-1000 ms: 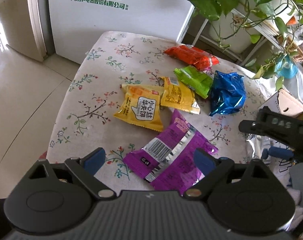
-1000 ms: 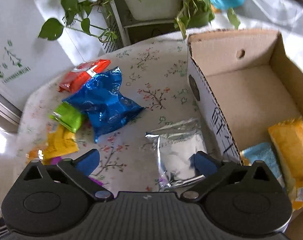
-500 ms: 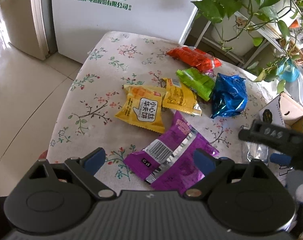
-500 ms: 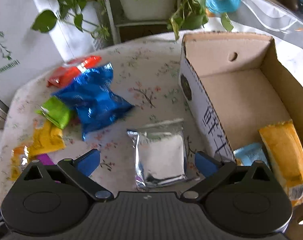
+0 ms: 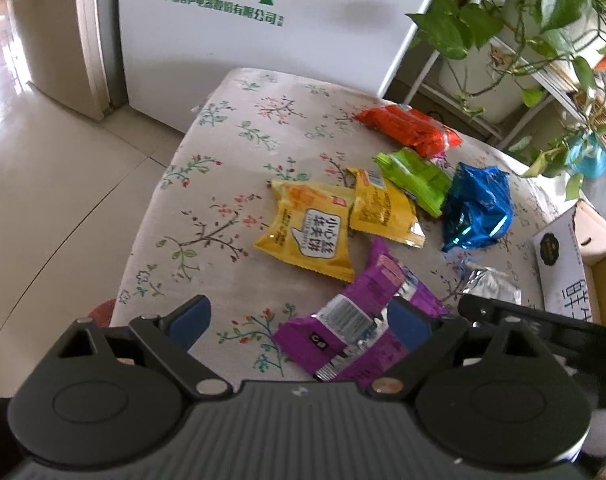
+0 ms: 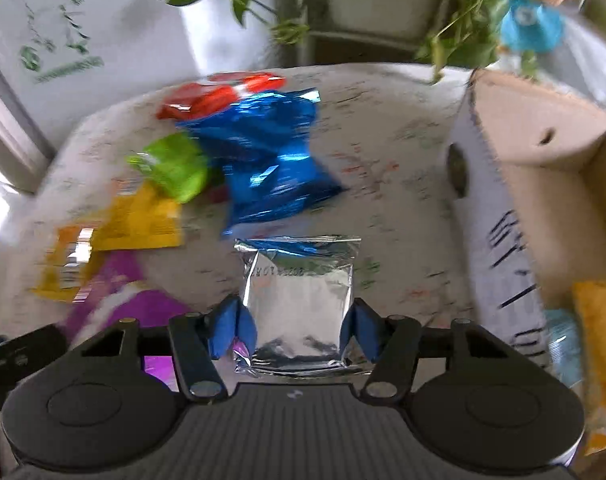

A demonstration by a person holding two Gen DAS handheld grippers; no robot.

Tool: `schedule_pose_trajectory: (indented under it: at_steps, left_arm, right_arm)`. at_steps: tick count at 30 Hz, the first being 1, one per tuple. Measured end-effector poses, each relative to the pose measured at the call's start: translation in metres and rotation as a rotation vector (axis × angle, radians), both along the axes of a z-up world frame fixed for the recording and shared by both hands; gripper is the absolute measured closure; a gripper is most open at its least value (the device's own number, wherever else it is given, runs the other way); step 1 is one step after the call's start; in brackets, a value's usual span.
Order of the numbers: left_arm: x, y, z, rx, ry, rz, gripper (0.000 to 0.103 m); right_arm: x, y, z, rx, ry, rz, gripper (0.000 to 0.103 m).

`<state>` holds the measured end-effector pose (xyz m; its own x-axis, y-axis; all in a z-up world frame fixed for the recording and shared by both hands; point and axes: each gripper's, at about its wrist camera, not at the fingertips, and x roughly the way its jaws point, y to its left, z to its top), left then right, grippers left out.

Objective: Organize snacks
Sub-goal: 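Lower left tool over purple bag while right tool lowers over silver foil packet, then close right tool on silver foil packet while left tool closes on purple bag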

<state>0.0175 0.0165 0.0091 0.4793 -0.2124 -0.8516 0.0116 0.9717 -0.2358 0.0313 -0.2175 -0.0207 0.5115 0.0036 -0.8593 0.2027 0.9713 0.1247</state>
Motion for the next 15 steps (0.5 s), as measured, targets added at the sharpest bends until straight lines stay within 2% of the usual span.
schedule_pose_trajectory:
  at_steps: [2, 5, 7, 9, 11, 13, 15]
  left_arm:
    - [0.001, 0.001, 0.0, -0.003, 0.001, 0.008, 0.008]
    - [0.001, 0.0, 0.001, -0.013, 0.007, 0.007, 0.008]
    - [0.0, -0.003, 0.001, -0.026, 0.015, 0.008, 0.008]
    - [0.0, -0.006, 0.001, -0.028, 0.013, -0.001, 0.008]
    - [-0.002, -0.01, 0.001, -0.025, 0.007, -0.03, 0.008]
    - [-0.002, -0.016, 0.0, -0.034, 0.001, -0.088, 0.008]
    - [-0.004, -0.029, -0.001, -0.021, -0.017, -0.216, 0.008]
  right_arm:
    - [-0.002, -0.004, 0.004, 0.047, -0.004, 0.004, 0.037]
    - [-0.003, -0.002, 0.005, 0.01, -0.02, -0.006, 0.031]
    - [-0.001, -0.001, 0.0, 0.002, -0.01, -0.021, 0.022]
    - [0.005, -0.002, -0.006, 0.012, 0.012, -0.027, 0.021]
    - [0.005, 0.004, -0.006, -0.028, 0.014, -0.011, 0.026]
    - [0.007, 0.002, -0.006, -0.031, 0.02, -0.019, 0.034]
    - [0.006, -0.003, -0.005, -0.016, 0.022, -0.021, 0.037]
